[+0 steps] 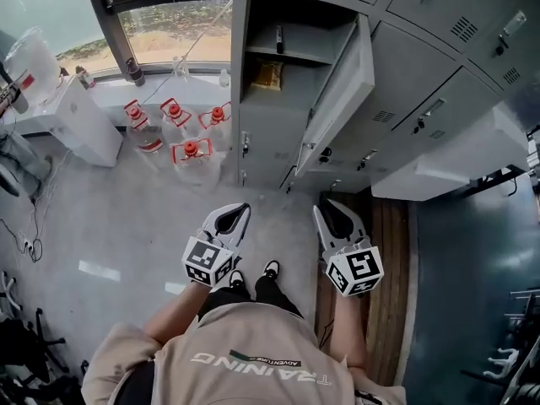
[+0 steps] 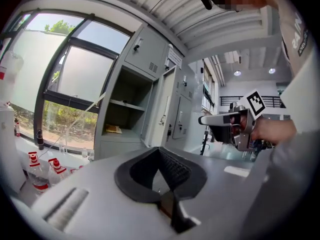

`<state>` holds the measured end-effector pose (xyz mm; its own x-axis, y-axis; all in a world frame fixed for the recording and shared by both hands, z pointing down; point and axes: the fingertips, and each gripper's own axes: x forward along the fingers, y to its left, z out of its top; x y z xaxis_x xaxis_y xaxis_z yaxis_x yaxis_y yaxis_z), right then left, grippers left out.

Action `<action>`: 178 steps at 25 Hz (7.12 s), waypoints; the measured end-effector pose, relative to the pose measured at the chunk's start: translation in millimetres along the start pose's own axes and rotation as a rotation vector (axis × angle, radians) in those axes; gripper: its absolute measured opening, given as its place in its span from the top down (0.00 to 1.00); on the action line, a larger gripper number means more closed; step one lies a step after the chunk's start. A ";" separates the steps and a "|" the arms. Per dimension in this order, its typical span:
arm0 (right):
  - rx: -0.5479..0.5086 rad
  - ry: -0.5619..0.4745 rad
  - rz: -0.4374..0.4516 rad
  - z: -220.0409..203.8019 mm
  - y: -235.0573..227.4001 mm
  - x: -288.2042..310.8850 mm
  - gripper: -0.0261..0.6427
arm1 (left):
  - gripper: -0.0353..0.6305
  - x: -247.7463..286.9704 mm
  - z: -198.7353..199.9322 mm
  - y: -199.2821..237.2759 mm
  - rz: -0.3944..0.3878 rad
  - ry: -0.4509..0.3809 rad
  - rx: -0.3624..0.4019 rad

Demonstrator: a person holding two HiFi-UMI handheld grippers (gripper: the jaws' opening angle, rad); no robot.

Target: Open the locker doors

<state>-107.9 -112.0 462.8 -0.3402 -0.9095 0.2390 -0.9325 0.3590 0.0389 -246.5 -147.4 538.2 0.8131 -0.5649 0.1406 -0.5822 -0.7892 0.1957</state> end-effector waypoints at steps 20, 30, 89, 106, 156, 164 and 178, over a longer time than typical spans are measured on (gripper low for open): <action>0.027 -0.054 0.011 -73.8 -116.7 -212.5 0.95 | 0.94 90.3 -6.8 -259.2 -0.012 -0.008 0.057; 0.043 -0.060 0.100 -81.5 -154.3 -200.8 0.95 | 0.94 126.2 -6.1 -273.6 0.071 -0.007 0.074; -0.107 -0.217 0.126 77.8 -279.7 213.4 0.83 | 0.94 290.6 69.8 -88.5 0.339 -0.060 0.033; -0.093 -0.237 0.242 45.7 -240.3 68.9 0.83 | 0.94 236.4 53.9 -136.8 0.316 -0.051 0.018; 0.042 -0.105 -0.249 -114.1 -311.6 -282.6 0.94 | 0.94 199.7 -25.5 -357.2 -0.024 -0.014 0.051; 0.038 -0.152 -0.244 -112.1 -339.7 -308.0 0.94 | 0.94 245.3 -18.5 -403.8 -0.078 0.001 0.095; -0.002 -0.157 0.105 -65.5 -457.5 -297.3 0.94 | 0.94 352.0 51.2 -459.0 0.194 -0.031 0.056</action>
<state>427.8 7.9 437.5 -0.4503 -0.8886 0.0875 -0.8908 0.4538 0.0236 306.9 3.6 448.2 0.6856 -0.7143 0.1407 -0.7279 -0.6763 0.1135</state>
